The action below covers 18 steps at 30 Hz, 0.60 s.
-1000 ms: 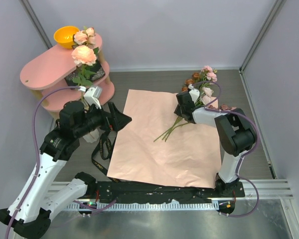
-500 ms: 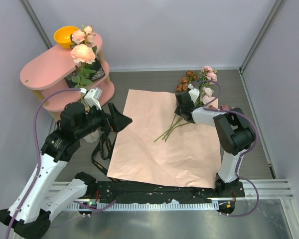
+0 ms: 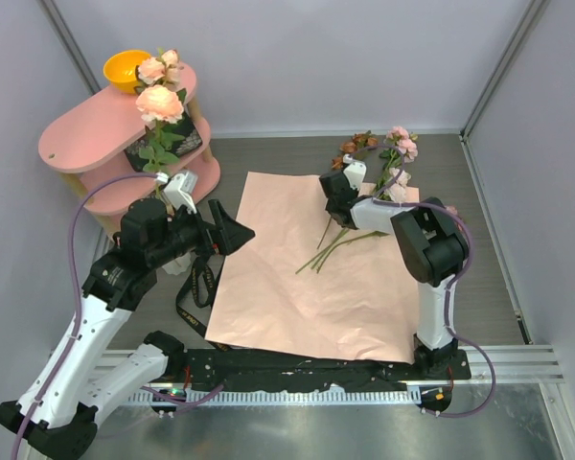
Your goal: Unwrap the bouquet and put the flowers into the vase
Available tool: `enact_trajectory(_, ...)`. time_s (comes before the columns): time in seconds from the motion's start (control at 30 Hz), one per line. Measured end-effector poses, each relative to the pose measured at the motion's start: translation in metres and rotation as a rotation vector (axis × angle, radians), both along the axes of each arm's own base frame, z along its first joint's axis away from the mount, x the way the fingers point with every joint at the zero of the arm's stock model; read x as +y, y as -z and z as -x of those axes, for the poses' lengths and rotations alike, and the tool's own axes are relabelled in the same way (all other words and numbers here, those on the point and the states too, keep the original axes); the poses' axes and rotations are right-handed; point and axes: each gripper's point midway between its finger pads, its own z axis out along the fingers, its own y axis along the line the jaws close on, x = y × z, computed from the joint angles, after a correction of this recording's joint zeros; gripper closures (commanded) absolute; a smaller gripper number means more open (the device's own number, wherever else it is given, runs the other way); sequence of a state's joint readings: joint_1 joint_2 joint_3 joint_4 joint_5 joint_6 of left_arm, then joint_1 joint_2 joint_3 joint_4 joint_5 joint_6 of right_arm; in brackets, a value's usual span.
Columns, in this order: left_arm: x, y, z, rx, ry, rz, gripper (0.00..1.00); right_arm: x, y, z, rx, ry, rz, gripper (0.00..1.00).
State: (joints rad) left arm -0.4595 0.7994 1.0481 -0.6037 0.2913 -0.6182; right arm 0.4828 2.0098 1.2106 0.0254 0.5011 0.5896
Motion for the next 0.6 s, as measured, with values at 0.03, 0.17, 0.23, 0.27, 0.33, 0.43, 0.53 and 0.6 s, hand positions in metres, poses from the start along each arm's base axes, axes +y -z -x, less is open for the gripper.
enact_trajectory(0.03,0.000,0.001,0.000,0.005,-0.002,0.000,0.05,0.001,-0.001,0.000,-0.005,0.001,0.011,0.83)
enact_trajectory(0.17,0.002,0.003,0.000,0.011,-0.010,-0.006,0.05,0.004,-0.001,0.000,-0.008,-0.005,0.028,0.91)
enact_trajectory(0.23,0.003,0.004,-0.001,0.011,-0.018,-0.009,0.05,0.004,-0.002,0.000,-0.011,-0.006,0.027,0.98)
enact_trajectory(0.27,0.003,0.004,0.000,0.014,-0.020,-0.009,0.05,0.004,-0.003,0.000,-0.012,-0.007,0.027,0.99)
enact_trajectory(0.33,0.004,0.005,0.000,0.016,-0.025,-0.007,0.05,0.004,-0.005,0.000,-0.015,-0.007,0.025,0.99)
enact_trajectory(0.43,0.004,0.008,0.001,0.027,-0.025,-0.011,0.05,0.005,-0.014,0.002,-0.026,-0.013,0.005,0.99)
enact_trajectory(0.53,0.006,0.012,0.003,0.044,-0.031,-0.022,0.05,0.009,-0.038,0.007,-0.075,-0.027,-0.058,0.99)
enact_trajectory(0.6,0.007,0.014,0.003,0.049,-0.034,-0.024,0.04,0.011,-0.064,0.013,-0.134,-0.044,-0.116,0.99)
